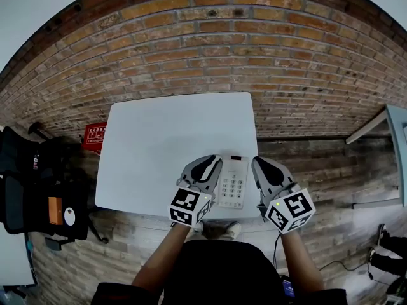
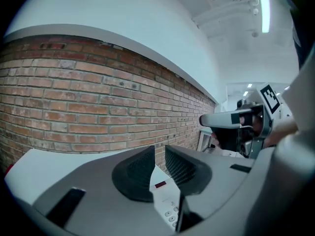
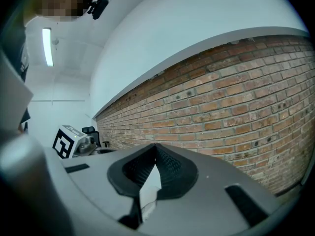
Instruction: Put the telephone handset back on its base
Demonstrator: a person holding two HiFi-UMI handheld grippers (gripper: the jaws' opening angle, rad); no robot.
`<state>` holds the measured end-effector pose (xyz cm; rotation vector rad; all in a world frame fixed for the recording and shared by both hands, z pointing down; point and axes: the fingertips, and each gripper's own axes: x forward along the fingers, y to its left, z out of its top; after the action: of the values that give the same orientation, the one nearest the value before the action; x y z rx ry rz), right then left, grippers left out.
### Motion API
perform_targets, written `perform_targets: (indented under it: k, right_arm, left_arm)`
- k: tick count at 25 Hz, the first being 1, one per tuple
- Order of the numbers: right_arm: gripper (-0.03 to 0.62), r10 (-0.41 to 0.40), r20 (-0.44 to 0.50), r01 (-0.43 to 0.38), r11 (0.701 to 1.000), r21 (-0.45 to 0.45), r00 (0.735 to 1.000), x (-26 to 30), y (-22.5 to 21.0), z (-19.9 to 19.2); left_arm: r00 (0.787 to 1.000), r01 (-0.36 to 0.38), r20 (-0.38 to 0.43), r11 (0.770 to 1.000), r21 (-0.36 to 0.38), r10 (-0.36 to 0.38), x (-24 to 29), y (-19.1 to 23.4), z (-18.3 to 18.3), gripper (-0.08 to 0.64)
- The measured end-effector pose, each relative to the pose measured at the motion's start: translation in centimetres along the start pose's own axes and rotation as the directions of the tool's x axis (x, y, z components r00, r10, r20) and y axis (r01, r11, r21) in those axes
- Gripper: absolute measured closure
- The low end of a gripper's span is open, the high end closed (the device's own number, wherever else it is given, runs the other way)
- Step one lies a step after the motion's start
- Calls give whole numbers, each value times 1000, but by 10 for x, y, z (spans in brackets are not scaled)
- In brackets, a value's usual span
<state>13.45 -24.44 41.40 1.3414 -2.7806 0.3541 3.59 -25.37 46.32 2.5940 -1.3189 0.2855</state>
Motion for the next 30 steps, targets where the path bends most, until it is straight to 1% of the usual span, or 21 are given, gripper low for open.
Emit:
perform_targets:
  k: [8, 13, 20, 30]
  right_arm:
    - [580, 17, 9, -17, 1000, -5, 1000, -11, -4, 2]
    - [580, 33, 7, -33, 999, -7, 999, -17, -7, 0]
    - [580, 59, 8, -59, 998, -9, 998, -17, 0, -3]
    - [580, 68, 23, -68, 997, -25, 997, -17, 16, 4]
  left_arm:
    - [999, -6, 44, 1000, 2, 6, -5, -18, 16, 531]
    - [997, -30, 70, 999, 12, 29, -12, -23, 22, 551]
    - [995, -39, 94, 999, 15, 38, -24, -27, 27, 551]
    - [992, -14, 124, 1000, 15, 13, -35, -27, 38, 551]
